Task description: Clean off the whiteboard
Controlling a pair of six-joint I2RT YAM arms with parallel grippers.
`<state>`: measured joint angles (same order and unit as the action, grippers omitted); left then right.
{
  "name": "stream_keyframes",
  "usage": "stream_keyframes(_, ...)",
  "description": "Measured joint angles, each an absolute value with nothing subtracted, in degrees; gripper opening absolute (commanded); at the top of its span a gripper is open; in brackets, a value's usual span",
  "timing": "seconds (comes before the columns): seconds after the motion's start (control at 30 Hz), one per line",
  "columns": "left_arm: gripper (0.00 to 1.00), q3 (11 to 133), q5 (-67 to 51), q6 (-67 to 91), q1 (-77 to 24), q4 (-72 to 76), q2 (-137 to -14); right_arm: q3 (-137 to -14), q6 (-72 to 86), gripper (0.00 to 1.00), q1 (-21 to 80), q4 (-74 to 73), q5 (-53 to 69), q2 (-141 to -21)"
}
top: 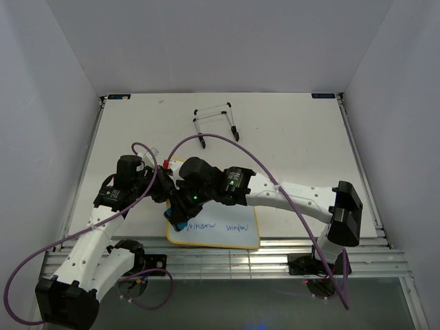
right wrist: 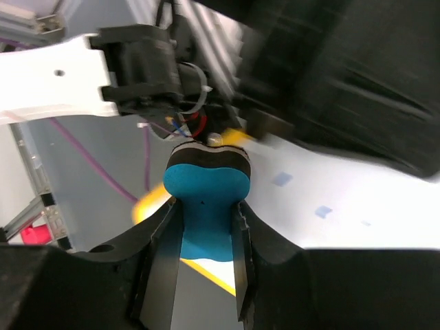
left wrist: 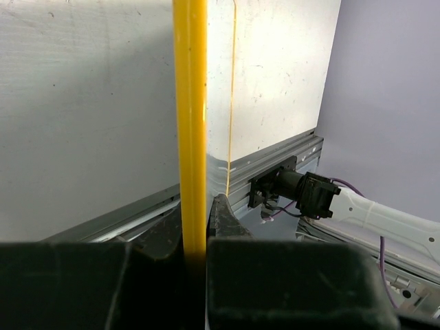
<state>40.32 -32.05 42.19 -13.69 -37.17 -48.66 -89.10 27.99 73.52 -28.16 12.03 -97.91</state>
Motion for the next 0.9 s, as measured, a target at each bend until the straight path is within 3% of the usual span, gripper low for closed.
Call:
stream_keyframes(0.43,0.00,40.07,-31.83,43.35,-13.67,-37.15,-49.10,-70.96,27.03,0.08,59.22,-29.63,6.44,-91.50)
stream_keyframes(0.7,0.00,40.07,-31.90,43.40,-13.67,-37.15,-48.93,-77.23,23.05,0.08,60.95,-34.79,6.55,-94.39)
stream_keyframes(0.9,0.00,40.07,-31.90,43.35,-13.63,-37.23,-48.90,-84.79,20.64,0.08,69.63,-33.80,8.47,-95.90)
